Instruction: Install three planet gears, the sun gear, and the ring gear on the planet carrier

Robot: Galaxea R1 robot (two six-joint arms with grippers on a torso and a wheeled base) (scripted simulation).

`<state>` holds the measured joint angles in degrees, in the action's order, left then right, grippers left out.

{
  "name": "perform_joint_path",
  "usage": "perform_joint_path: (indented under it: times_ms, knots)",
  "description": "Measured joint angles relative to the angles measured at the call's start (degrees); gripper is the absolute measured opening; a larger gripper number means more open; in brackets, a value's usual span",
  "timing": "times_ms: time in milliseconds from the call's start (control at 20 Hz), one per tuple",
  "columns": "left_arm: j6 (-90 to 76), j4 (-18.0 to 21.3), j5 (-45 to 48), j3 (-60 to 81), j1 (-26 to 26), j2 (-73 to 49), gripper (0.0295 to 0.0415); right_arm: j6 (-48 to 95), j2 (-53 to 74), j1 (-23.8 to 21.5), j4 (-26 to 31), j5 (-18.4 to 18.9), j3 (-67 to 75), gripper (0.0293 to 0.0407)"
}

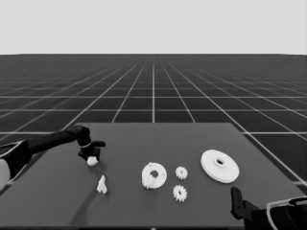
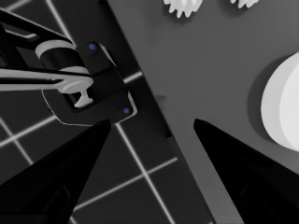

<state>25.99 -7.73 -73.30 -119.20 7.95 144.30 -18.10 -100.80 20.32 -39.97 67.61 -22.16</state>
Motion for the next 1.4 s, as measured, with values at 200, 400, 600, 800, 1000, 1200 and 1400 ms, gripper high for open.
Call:
perform_joint_path:
  times_ms: [200,400,600,800,1000,1200,1400]
  knots:
    - [0.0,0.0,0.1,-0.1,0.0,0.0,0.0312,0.0,0.0,0.0,0.0,0.0,0.0,0.0385]
    - [5.8,1.5,-7.7,12.9,-5.4,-6.0,0.0312,0.0,0.0,0.0,0.0,0.0,0.0,0.0385]
    - [5.9,8.2,-17.0,14.2,-18.9,-6.8,0.0312,0.0,0.0,0.0,0.0,0.0,0.0,0.0385]
    - [5.4,9.0,-18.1,12.9,-20.1,-6.2,0.0312,0.0,0.0,0.0,0.0,0.0,0.0,0.0385]
    - [45.4,10.0,-17.3,28.8,-20.4,16.7,0.0312,0.0,0.0,0.0,0.0,0.0,0.0,0.0385]
    - [44.5,10.0,-17.3,16.1,-20.4,29.9,0.0312,0.0,0.0,0.0,0.0,0.0,0.0,0.0385]
    - [44.2,2.3,-14.6,14.2,-13.9,31.3,0.0312,0.0,0.0,0.0,0.0,0.0,0.0,0.0385]
